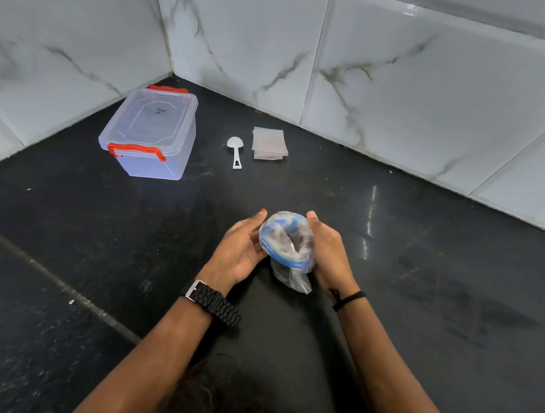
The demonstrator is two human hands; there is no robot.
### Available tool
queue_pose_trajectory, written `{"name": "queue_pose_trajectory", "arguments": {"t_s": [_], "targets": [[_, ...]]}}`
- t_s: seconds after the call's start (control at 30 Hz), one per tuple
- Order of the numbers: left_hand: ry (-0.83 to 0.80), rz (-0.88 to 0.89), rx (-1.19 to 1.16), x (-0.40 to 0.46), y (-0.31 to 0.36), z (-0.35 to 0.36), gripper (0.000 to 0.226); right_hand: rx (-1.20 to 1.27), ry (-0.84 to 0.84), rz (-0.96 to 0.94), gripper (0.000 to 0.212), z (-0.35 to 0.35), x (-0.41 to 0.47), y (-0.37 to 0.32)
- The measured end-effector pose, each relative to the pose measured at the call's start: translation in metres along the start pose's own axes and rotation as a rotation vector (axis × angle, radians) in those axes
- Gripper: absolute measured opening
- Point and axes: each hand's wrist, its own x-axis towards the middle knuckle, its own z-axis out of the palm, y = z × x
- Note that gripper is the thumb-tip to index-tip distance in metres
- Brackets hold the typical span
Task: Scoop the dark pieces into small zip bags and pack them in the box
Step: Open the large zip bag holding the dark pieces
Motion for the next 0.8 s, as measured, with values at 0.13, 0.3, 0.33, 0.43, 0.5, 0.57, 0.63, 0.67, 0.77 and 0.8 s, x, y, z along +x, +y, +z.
{"name": "queue_pose_trajectory", "arguments": {"t_s": [0.13, 0.3, 0.33, 0.43, 0.5, 0.57, 0.63, 0.67, 0.77, 0.8], "targets": [[0.039, 0.254, 0.265, -0.011, -0.001, 0.001, 0.023, -0.468, 0.0, -0.234, 0.044, -0.006, -0.009, -0.003], [0.076, 0.488, 0.896, -0.019, -0.005, 0.003, 0.041, -0.87, 0.0, -0.558, 0.016, -0.004, -0.015, -0.005], [0.078, 0.475, 0.952, -0.02, -0.004, 0.004, 0.044, -0.92, -0.001, -0.563, 0.015, -0.003, -0.016, -0.007], [0.069, 0.411, 1.049, -0.02, -0.001, 0.007, 0.047, -0.958, -0.006, -0.56, 0.027, -0.001, -0.017, -0.01], [0.022, 0.374, 1.15, -0.022, 0.004, 0.011, 0.051, -0.956, 0.001, -0.563, 0.033, 0.0, -0.017, -0.012], [-0.046, 0.335, 1.213, -0.026, 0.01, 0.017, 0.055, -0.956, 0.007, -0.576, 0.035, 0.002, -0.016, -0.012], [-0.095, 0.282, 1.203, -0.027, 0.014, 0.019, 0.058, -0.931, -0.009, -0.567, 0.037, 0.004, -0.015, -0.014], [-0.099, 0.265, 1.186, -0.027, 0.016, 0.02, 0.058, -0.911, -0.035, -0.55, 0.038, 0.005, -0.016, -0.015], [-0.024, 0.282, 1.139, -0.026, 0.015, 0.023, 0.048, -0.882, -0.142, -0.478, 0.042, 0.006, -0.015, -0.016], [0.005, 0.3, 1.145, -0.028, 0.013, 0.024, 0.045, -0.884, -0.173, -0.447, 0.044, 0.005, -0.015, -0.016]]}}
